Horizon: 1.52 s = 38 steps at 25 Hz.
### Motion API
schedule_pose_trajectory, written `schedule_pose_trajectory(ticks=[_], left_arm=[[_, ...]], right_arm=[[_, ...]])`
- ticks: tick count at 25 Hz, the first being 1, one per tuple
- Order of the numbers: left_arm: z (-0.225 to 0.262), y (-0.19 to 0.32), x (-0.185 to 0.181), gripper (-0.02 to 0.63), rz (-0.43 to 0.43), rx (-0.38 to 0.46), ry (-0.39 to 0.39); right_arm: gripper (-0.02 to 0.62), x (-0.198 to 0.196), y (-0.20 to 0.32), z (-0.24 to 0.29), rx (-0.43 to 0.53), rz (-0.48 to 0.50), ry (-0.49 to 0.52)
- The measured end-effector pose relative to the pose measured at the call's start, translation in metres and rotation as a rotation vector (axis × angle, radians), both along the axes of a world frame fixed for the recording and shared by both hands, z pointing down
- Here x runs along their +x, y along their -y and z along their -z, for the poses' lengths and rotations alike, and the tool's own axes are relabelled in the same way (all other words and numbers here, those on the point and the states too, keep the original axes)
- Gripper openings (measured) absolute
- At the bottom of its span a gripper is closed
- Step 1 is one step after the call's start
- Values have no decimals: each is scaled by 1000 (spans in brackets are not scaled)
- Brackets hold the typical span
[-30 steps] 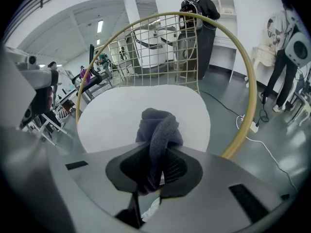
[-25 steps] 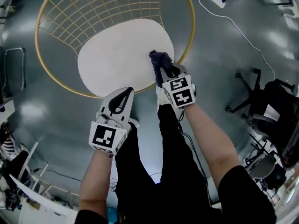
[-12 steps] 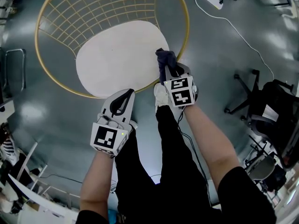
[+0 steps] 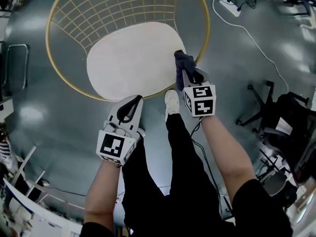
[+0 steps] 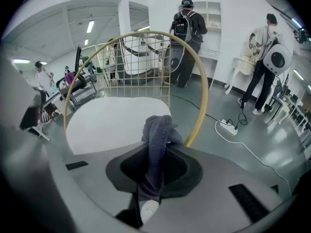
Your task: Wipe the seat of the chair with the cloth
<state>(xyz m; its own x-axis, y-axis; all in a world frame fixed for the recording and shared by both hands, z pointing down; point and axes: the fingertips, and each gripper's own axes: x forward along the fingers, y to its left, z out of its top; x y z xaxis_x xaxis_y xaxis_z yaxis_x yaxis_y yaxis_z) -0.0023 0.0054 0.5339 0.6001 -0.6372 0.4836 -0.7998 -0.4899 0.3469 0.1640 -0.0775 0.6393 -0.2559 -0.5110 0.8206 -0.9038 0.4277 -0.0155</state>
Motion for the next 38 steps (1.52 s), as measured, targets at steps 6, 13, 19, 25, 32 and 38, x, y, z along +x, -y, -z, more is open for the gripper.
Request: schedule_pose_trajectory(ticks=[6,13,19,25,32,38], left_arm=[[1,-2,-33,17,43,4,6],[-2,-11,-89,17,112,-3,21],[-3,-25,-137,17,182,-8,27],[-8,-40,-178,17,226,-18,31],[-14,-49,-211,17,255,-29,31],[-24,-47,-213,17,249,-39,23]], right_arm=[[61,-71,5,16,28,98,143],[61,-183,1,18,-2,217,269],[61,-268,-14,15,-58,311,360],[61,-325,-30,8,-106,341,408],[61,-358,-37,-5,-131,360,398],[61,-349,-26,-31,-155,308,350]])
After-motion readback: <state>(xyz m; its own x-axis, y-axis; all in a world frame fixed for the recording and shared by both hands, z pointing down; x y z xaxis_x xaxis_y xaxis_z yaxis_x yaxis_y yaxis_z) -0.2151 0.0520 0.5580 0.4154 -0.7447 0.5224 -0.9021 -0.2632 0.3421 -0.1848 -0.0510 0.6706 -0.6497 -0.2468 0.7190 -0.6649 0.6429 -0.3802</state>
